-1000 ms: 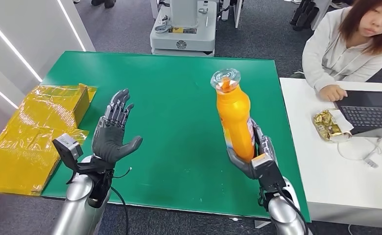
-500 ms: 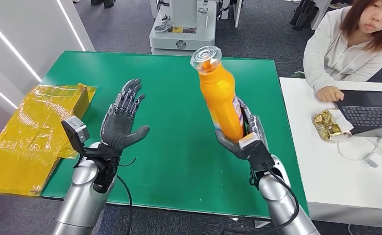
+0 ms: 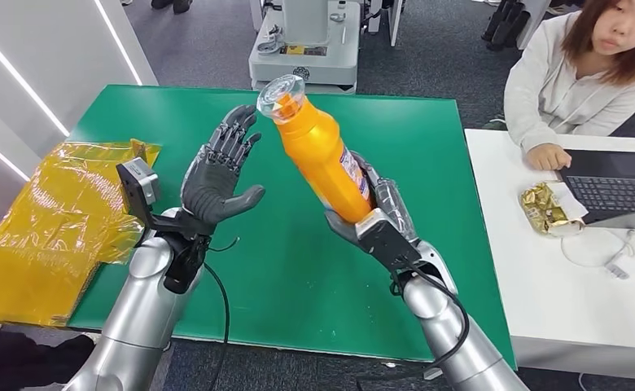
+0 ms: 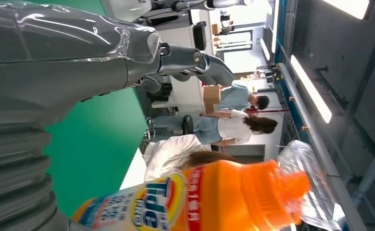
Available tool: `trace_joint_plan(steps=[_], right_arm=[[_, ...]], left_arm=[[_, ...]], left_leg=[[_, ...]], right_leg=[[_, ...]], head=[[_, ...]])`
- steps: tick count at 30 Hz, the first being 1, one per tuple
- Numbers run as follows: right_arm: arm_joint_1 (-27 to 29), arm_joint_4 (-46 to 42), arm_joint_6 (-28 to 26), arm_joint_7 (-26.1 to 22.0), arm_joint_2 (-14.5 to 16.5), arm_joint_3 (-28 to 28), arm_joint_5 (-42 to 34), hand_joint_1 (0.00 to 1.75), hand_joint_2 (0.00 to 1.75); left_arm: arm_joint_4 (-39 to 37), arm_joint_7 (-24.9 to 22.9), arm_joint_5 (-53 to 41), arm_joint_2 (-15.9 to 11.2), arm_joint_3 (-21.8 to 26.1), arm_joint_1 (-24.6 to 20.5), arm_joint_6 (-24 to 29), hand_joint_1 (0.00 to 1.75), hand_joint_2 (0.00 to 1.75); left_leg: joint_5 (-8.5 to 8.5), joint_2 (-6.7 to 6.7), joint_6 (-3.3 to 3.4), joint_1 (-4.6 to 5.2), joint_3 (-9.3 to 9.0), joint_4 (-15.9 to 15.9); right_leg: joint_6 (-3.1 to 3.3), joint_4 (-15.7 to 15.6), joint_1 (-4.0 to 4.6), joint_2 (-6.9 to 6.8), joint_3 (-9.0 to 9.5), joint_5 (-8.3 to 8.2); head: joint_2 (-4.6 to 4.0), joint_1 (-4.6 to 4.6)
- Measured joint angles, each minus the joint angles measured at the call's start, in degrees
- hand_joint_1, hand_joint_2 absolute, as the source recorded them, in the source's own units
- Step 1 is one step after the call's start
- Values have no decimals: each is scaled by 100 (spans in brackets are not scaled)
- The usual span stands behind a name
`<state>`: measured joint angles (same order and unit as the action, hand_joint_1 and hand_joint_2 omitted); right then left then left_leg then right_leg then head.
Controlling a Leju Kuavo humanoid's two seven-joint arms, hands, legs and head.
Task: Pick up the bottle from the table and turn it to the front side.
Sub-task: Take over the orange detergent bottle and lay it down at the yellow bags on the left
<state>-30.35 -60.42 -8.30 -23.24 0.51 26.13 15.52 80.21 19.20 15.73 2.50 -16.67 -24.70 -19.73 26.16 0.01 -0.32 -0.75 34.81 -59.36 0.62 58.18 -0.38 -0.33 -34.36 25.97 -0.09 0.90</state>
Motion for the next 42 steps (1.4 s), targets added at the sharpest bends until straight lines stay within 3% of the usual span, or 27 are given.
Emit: trace_joint_plan(steps=[18, 42], right_arm=[[-484, 886, 44, 14, 296, 284, 153, 175, 175], [-771, 1100, -552, 104, 487, 606, 862, 175, 175]], left_arm=[[-139, -274, 223, -70, 3, -498, -214, 0, 175], [-295, -725, 867, -33, -186, -688, -451, 0, 175]], left_leg=[[-1, 0, 0, 0, 0, -1], [-1, 1, -1, 0, -2, -3]], right_leg=[[0, 2, 0, 0, 0, 0], [1, 2, 0, 2, 0, -1]], head=[[0, 0], [0, 1]])
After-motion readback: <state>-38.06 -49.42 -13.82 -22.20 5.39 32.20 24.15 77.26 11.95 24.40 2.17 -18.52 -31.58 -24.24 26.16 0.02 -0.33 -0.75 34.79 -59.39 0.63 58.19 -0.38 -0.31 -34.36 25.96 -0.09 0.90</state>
